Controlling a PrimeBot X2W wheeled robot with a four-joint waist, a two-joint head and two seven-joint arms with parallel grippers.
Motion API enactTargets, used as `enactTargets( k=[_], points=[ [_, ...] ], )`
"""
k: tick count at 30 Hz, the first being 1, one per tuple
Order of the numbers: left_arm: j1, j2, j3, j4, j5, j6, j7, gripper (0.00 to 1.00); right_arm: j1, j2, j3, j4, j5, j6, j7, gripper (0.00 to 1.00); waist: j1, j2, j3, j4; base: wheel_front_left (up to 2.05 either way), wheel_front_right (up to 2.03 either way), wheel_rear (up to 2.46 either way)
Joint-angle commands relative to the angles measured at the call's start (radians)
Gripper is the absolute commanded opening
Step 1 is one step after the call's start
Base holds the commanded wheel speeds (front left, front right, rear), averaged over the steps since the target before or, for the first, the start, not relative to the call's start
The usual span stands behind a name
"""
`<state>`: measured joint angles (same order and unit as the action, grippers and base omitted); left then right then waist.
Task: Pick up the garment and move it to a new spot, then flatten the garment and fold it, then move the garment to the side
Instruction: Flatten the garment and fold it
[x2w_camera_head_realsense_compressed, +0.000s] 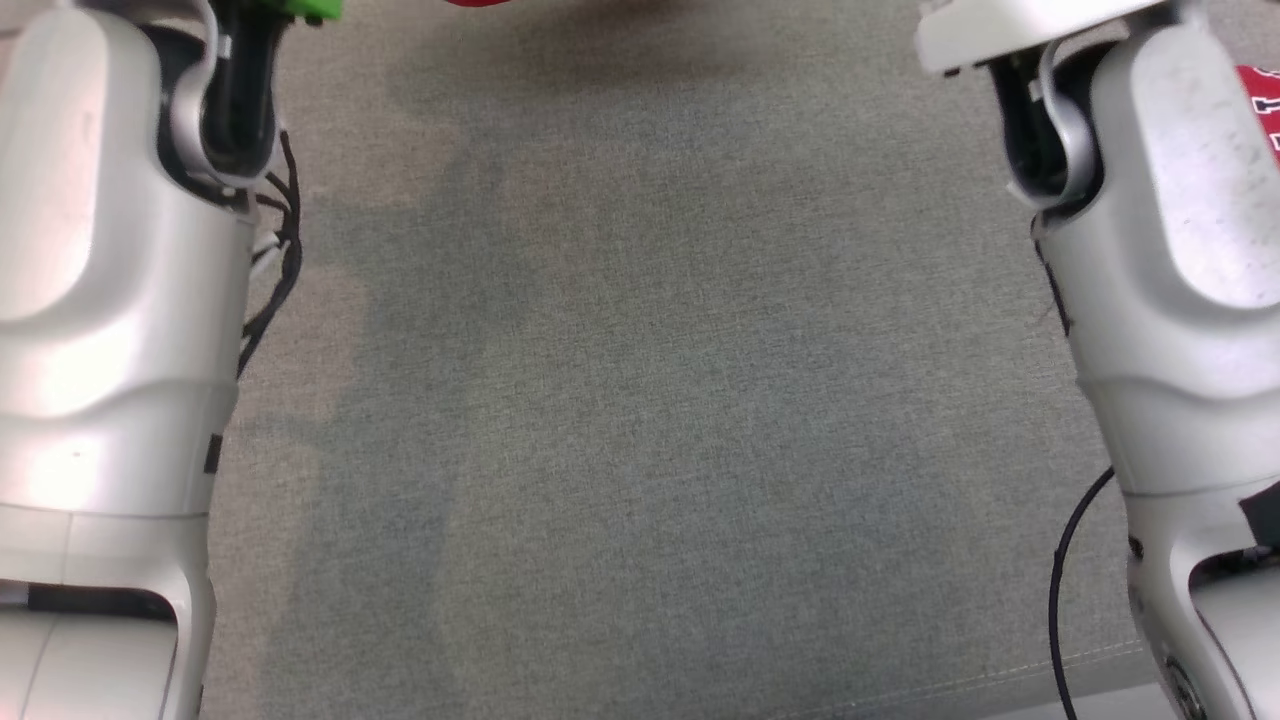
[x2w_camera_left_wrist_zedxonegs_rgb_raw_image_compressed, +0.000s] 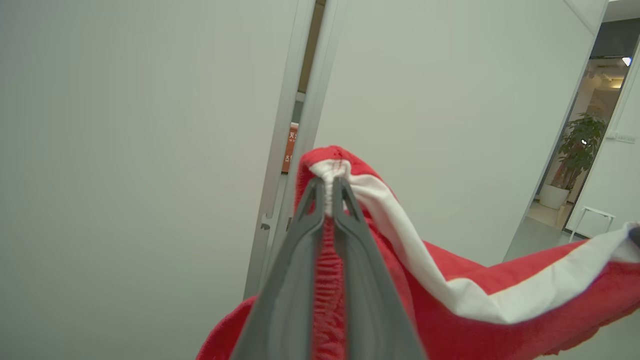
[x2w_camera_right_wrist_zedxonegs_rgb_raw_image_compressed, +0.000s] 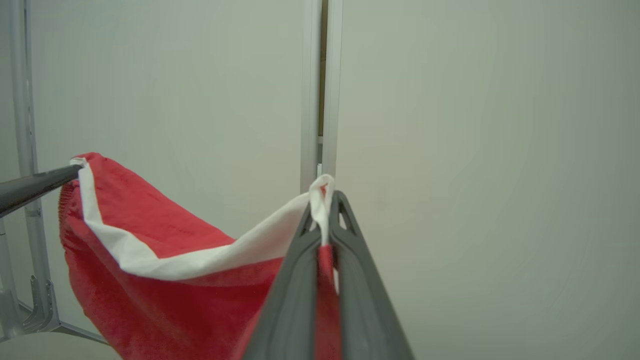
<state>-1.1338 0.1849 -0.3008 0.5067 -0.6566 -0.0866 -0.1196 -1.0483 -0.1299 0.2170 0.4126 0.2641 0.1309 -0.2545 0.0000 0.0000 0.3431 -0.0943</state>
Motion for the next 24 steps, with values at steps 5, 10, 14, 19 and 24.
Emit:
enactTargets(
  k=[5, 10, 14, 19, 24],
  points=[
    [0.116, -0.015, -0.046, 0.118, 0.002, -0.029, -0.077, 0.0, 0.141, -0.001, 0.009, 0.047, 0.048, 0.0, -0.012, 0.0, 0.0, 0.0, 0.069, 0.008, 0.0, 0.0, 0.0],
    [0.254, -0.022, -0.066, 0.129, -0.024, -0.041, -0.13, 0.0, 0.321, -0.006, -0.027, -0.042, 0.084, 0.0, -0.011, 0.0, 0.0, 0.0, 0.059, 0.014, 0.0, 0.0, 0.0],
    [0.368, -0.019, -0.061, 0.076, -0.041, -0.043, -0.144, 0.0, 0.457, -0.012, -0.068, -0.117, 0.075, 0.0, -0.011, 0.0, 0.0, 0.0, 0.022, 0.014, 0.0, 0.0, 0.0],
    [0.52, -0.033, -0.043, -0.052, -0.042, -0.045, -0.146, 0.0, 0.618, 0.007, -0.137, -0.23, 0.081, -0.001, -0.011, 0.0, 0.0, 0.0, -0.054, 0.031, 0.0, 0.0, 0.0],
    [0.686, -0.056, -0.039, -0.191, -0.029, -0.044, -0.145, 0.0, 0.784, 0.024, -0.185, -0.345, 0.086, -0.001, -0.011, 0.0, 0.0, 0.0, -0.149, 0.05, 0.0, 0.0, 0.0]
  ],
)
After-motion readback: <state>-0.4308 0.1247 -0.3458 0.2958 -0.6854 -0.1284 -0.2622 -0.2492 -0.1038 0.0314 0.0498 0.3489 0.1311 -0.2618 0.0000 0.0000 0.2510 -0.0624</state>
